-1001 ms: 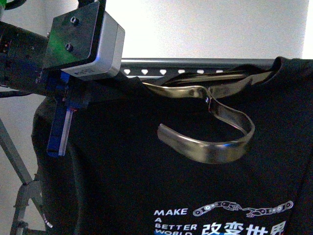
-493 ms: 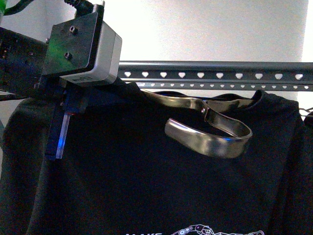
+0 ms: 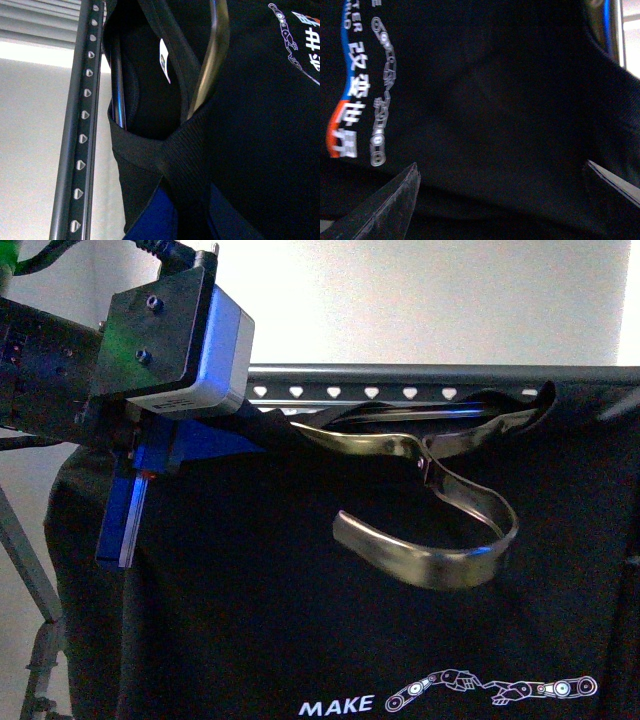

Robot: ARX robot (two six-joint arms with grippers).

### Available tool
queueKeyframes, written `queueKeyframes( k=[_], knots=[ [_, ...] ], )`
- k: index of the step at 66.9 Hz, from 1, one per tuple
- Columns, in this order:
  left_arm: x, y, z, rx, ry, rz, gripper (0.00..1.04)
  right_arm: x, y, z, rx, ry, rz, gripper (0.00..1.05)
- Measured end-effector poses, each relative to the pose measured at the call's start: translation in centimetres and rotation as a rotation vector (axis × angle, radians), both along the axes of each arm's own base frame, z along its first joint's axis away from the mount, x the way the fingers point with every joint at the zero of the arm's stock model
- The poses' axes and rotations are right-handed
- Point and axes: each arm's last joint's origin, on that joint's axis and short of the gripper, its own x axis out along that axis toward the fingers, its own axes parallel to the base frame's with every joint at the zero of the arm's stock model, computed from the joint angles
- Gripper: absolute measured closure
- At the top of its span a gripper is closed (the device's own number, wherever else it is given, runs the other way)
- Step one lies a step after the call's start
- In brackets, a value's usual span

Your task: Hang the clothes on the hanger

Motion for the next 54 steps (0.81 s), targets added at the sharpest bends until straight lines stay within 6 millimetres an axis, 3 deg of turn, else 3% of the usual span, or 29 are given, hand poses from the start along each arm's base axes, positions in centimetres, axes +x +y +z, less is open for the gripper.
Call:
queueKeyframes(
  k=[24,54],
  knots=[
    [0.0,0.0,0.0,0.0,0.0,0.0,1.0,2.2,1.1,4.1,-0.01,-0.065,-0.01,0.07],
    [0.0,0.0,0.0,0.001,0.0,0.001,1.0,6.1,0.9,4.4,0.029,-0.002,-0.101,0.07]
  ],
)
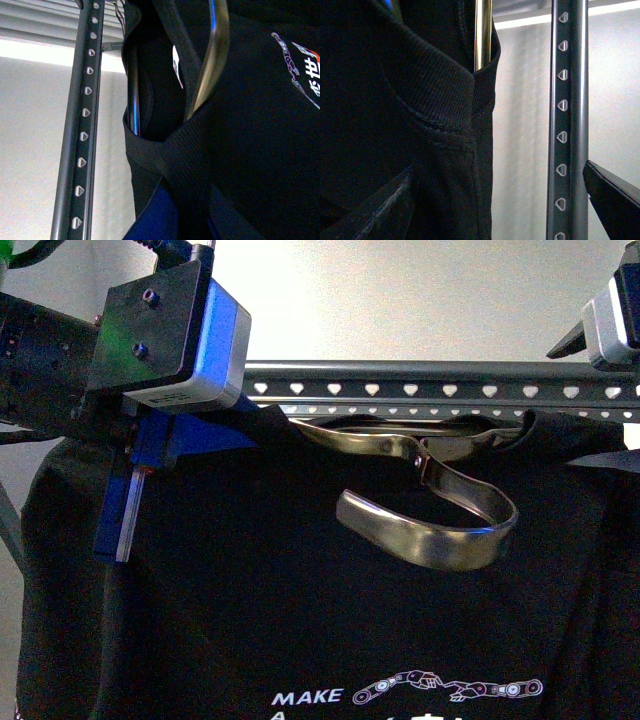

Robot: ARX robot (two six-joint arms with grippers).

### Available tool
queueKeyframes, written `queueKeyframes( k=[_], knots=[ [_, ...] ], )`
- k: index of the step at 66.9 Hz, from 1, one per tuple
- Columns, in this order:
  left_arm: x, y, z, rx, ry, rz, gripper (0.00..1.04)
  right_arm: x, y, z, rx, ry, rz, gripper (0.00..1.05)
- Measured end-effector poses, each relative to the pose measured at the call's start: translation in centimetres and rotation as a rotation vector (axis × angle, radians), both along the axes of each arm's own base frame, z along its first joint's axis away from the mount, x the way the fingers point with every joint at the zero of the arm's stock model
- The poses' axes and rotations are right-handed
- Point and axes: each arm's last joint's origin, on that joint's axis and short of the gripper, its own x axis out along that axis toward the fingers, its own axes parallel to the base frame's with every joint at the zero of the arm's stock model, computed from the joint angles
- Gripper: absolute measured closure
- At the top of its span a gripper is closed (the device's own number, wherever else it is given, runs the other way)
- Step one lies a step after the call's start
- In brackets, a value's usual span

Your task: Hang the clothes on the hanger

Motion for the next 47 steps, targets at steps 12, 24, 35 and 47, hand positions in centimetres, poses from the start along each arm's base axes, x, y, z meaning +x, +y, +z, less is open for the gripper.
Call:
queueKeyframes(
  k=[12,24,35,47],
  knots=[
    [0.0,0.0,0.0,0.001,0.0,0.003,1.0,1.3,0.7,-0.7,0.037,0.011,-0.013,0.23],
    [0.0,0.0,0.0,0.001,0.0,0.003,1.0,2.2,1.5,-1.5,0.052,0.026,-0.011,0.49],
    [0.0,0.0,0.0,0.001,0.0,0.004,1.0,2.3,1.6,-1.9,0.062,0.028,-0.002,0.76],
    [0.0,0.0,0.0,-0.001,-0.001,-0.003,0.86,1.9,0.9,-2.9,0.064,0.065,0.014,1.0]
  ],
)
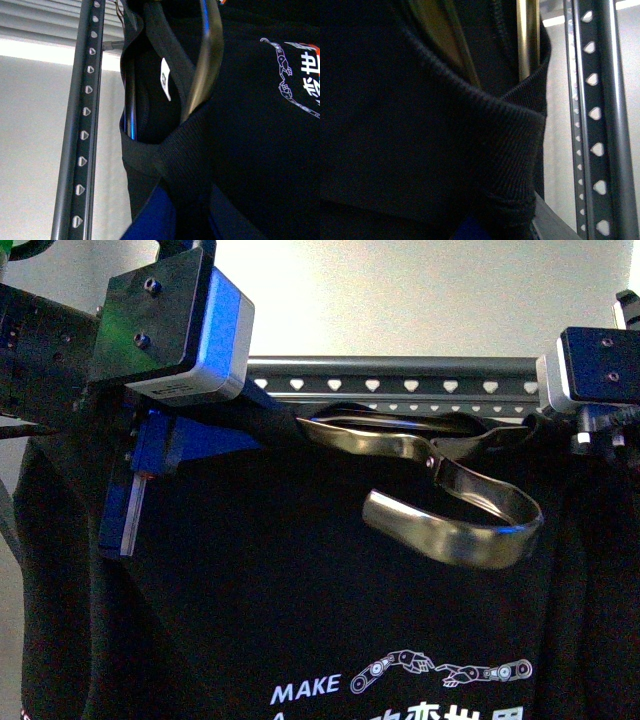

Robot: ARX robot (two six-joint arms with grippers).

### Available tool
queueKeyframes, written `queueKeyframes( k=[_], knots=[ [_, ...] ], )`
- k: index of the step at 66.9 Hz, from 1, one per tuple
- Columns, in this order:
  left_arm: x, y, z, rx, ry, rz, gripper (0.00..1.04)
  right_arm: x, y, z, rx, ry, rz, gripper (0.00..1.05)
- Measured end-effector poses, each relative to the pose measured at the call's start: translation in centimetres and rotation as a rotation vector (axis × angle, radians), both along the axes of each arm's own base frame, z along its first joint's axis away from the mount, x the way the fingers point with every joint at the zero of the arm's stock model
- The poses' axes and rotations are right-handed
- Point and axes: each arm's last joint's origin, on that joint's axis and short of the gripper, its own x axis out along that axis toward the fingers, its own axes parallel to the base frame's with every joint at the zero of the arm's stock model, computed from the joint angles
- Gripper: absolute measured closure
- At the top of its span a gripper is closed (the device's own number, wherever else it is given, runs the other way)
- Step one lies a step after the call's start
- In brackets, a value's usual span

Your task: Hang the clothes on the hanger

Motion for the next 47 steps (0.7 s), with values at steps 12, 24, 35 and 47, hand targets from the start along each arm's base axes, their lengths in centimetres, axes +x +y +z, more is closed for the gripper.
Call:
queueKeyframes(
  k=[12,24,35,47],
  knots=[
    [0.0,0.0,0.3,-0.003,-0.012,-0.006,0.6,-0.9,-0.8,-1.2,0.016,0.065,-0.006,1.0],
    [0.0,-0.1,0.3,-0.003,-0.013,-0.008,0.34,-1.5,-1.5,-2.8,0.026,0.14,-0.022,1.0],
    [0.0,-0.1,0.4,-0.003,-0.015,-0.007,0.09,-1.7,-2.3,-4.1,0.097,0.291,-0.085,1.0],
    [0.0,-0.1,0.4,-0.002,-0.018,-0.007,0.07,-2.7,-3.1,-5.3,0.291,0.561,-0.132,1.0]
  ],
)
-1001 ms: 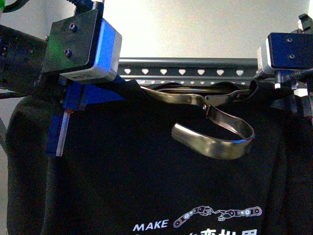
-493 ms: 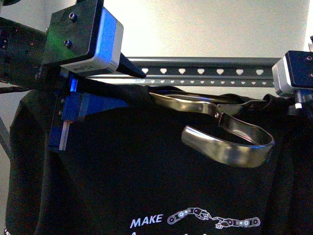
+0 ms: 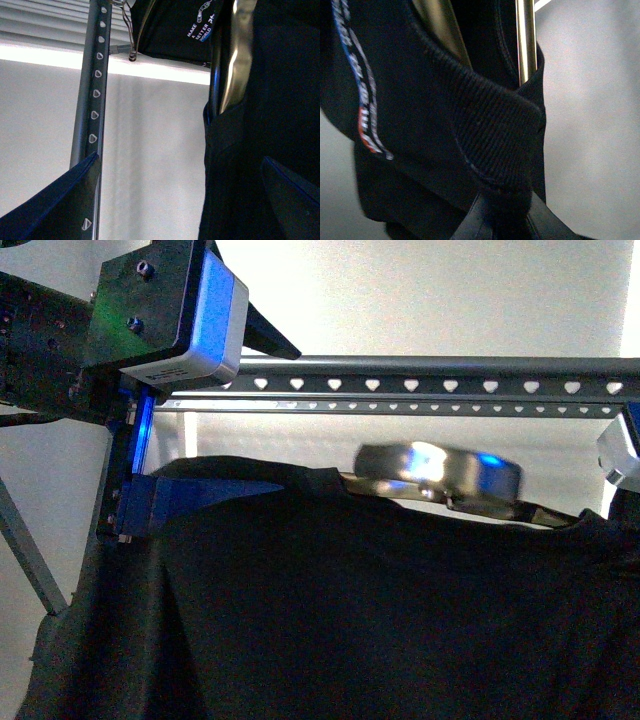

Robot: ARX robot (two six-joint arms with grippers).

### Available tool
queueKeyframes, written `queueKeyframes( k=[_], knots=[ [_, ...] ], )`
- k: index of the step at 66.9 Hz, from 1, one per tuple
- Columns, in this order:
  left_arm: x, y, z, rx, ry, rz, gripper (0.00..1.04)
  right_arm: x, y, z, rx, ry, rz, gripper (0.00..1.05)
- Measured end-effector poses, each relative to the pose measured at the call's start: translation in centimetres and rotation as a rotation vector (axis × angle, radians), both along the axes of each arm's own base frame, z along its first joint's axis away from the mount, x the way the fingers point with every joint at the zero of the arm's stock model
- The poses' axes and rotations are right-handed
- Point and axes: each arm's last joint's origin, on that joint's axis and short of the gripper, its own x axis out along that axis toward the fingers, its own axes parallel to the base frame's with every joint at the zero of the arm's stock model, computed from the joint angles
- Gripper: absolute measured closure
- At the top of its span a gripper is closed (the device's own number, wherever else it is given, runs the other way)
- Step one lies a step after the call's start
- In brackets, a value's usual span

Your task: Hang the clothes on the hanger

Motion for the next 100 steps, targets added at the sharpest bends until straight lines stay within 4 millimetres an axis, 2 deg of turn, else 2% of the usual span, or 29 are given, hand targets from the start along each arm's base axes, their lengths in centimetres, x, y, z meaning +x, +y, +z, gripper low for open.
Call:
queueKeyframes(
  k=[9,12,14,20,26,27,33,37,40,45,51,55,60,70,78,95,100],
  knots=[
    [0.0,0.0,0.0,0.0,-0.001,-0.001,0.07,-1.5,-0.7,-0.6,0.187,0.265,-0.043,1.01],
    [0.2,0.0,0.0,-0.098,0.02,0.071,0.07,-1.8,-0.9,-0.4,0.231,0.287,-0.057,1.01],
    [0.3,0.1,0.0,-0.187,0.025,0.125,0.07,-1.9,-1.0,-0.1,0.249,0.289,-0.069,1.01],
    [0.7,0.6,1.1,-0.546,0.184,0.229,0.07,-2.8,-1.1,0.4,0.313,0.302,-0.096,1.01],
    [1.2,2.0,3.2,-1.098,0.548,0.352,0.07,-4.3,-1.1,1.1,0.405,0.296,-0.173,1.01],
    [1.4,2.4,3.6,-1.231,0.63,0.376,0.07,-4.6,-1.1,1.3,0.433,0.307,-0.208,1.01],
    [2.1,3.8,4.5,-1.536,0.764,0.502,0.07,-5.7,-1.3,2.2,0.547,0.374,-0.305,1.01],
    [2.4,4.7,4.3,-1.651,0.766,0.583,0.07,-6.3,-1.8,2.5,0.623,0.44,-0.407,1.01],
    [2.4,5.4,4.4,-1.729,0.762,0.577,0.07,-6.5,-2.1,2.5,0.674,0.481,-0.468,1.01],
    [1.9,5.7,4.1,-1.711,0.721,0.718,0.15,-6.5,-2.4,2.6,0.726,0.515,-0.513,1.01],
    [-1.1,5.7,1.8,-1.556,0.679,0.861,0.33,-5.8,-2.7,3.3,0.797,0.52,-0.577,1.01],
    [-2.8,5.7,0.6,-1.514,0.656,0.863,0.42,-5.2,-2.9,4.0,0.843,0.514,-0.602,1.01],
    [-5.3,5.8,-1.5,-1.477,0.632,0.854,0.58,-3.8,-3.3,5.8,0.938,0.489,-0.65,1.01],
    [-8.0,6.4,-5.7,-1.443,0.637,0.888,0.83,-1.3,-3.9,8.1,1.087,0.482,-0.733,1.01],
    [-10.1,7.4,-8.4,-1.431,0.646,0.906,1.02,0.7,-4.4,8.9,1.183,0.509,-0.813,1.01],
    [-14.5,7.5,-12.4,-1.426,0.644,0.909,1.01,4.6,-5.5,8.7,1.358,0.614,-0.928,1.01],
    [-15.6,7.5,-13.4,-1.426,0.644,0.908,1.01,5.8,-5.9,8.0,1.409,0.638,-0.98,1.01]
  ],
)
